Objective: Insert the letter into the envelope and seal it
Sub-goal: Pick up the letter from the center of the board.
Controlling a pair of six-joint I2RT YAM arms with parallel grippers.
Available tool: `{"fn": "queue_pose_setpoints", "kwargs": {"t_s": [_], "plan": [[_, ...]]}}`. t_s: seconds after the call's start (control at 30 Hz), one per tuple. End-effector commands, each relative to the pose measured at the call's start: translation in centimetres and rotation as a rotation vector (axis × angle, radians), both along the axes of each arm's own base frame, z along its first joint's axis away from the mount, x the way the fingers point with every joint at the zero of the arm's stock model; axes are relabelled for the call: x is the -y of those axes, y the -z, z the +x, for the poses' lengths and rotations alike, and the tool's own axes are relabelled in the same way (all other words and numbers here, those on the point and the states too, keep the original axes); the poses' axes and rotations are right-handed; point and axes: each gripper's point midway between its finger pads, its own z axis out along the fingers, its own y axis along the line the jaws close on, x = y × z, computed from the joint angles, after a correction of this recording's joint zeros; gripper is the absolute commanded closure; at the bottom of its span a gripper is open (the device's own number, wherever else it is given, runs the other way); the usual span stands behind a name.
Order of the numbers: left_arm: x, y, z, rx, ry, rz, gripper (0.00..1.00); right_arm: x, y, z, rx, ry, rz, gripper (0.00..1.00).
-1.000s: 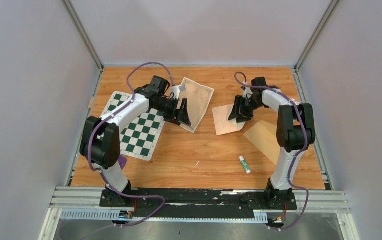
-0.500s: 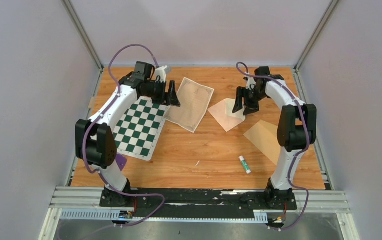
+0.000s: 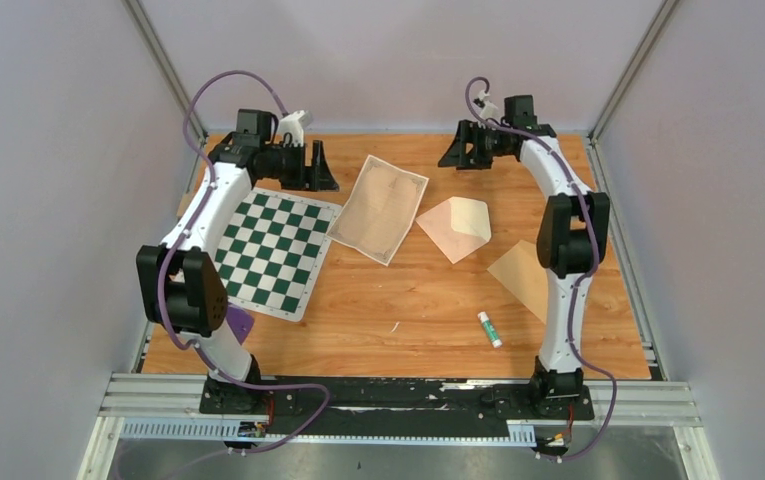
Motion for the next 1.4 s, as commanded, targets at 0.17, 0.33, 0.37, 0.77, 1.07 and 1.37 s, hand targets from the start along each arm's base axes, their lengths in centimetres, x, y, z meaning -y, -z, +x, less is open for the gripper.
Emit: {"fn": "queue_pose_setpoints", "kwargs": {"t_s": [0.17, 0.33, 0.37, 0.77, 1.07, 1.37], "plan": [[-0.1, -3.4, -0.5, 0.126, 0.043, -0.051, 0.18, -6.2, 3.1, 1.9, -0.032, -0.115, 0.167, 0.27], [-0.9, -2.8, -0.3, 0.104, 0.009, -0.053, 0.18, -8.2, 3.9, 0.3, -0.079, -0.167, 0.206, 0.36], [-0.9, -2.6, -0.2, 0.098, 0.0, -0.056, 0.19, -8.5, 4.1, 0.2, -0.082, -0.17, 0.205, 0.4], [0.1, -2.6, 2.3, 0.183, 0.052, -0.17, 0.2, -8.7, -3.5, -2.2, 0.17, -0.327, 0.165, 1.0], [1.8, -3.5, -0.2, 0.431, 0.232, -0.282, 0.17, -7.7, -17.6, -11.4, 0.426, -0.481, 0.226, 1.0], [2.9, -7.8, -2.7, 0.587, 0.353, -0.346, 0.16, -7.0, -23.9, -16.4, 0.508, -0.505, 0.256, 1.0]]}}
